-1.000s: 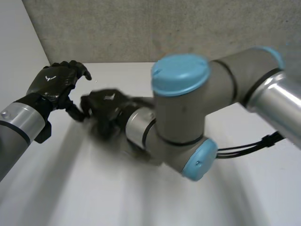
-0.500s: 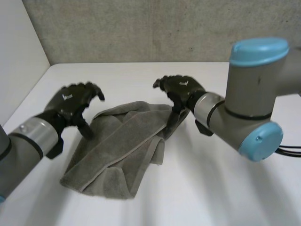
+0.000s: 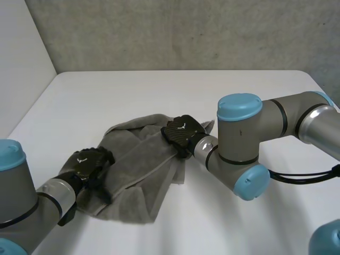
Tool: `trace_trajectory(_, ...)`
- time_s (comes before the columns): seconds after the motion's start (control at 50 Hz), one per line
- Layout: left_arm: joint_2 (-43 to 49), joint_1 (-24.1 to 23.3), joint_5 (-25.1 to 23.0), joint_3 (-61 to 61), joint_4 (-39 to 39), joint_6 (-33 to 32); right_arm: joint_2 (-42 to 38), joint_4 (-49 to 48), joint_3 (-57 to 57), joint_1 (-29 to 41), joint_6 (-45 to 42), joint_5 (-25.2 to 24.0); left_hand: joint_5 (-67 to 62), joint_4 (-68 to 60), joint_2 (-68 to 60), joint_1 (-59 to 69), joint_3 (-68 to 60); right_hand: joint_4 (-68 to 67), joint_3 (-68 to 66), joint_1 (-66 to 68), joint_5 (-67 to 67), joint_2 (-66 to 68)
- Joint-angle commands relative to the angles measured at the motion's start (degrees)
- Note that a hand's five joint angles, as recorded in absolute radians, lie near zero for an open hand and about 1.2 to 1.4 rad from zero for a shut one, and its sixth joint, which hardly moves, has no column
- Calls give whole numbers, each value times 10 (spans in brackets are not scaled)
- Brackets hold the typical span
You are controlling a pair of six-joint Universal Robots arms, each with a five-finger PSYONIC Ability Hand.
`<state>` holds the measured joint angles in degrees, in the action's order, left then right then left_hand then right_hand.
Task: Fold the towel.
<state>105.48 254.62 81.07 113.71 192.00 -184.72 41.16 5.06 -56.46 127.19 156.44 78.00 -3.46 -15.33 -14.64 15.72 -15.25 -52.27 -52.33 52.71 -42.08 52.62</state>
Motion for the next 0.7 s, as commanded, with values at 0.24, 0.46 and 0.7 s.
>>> trace_trajectory(0.24, 64, 4, 20, -15, 58, -115, 63, 2, -10, -25, 4, -5, -164, -145, -152, 141, -146, -277, -277, 273, -279, 274)
trace_trajectory(0.46, 25, -2, 8, -54, 56, -114, 151, 16, -39, -50, 30, -7, -665, -647, -654, 643, -647, -277, -277, 273, -279, 274)
trace_trajectory(0.7, 3, -8, -7, -283, -37, -109, 146, 55, 39, -74, 31, -64, -665, -647, -654, 643, -647, -277, -277, 273, -279, 274)
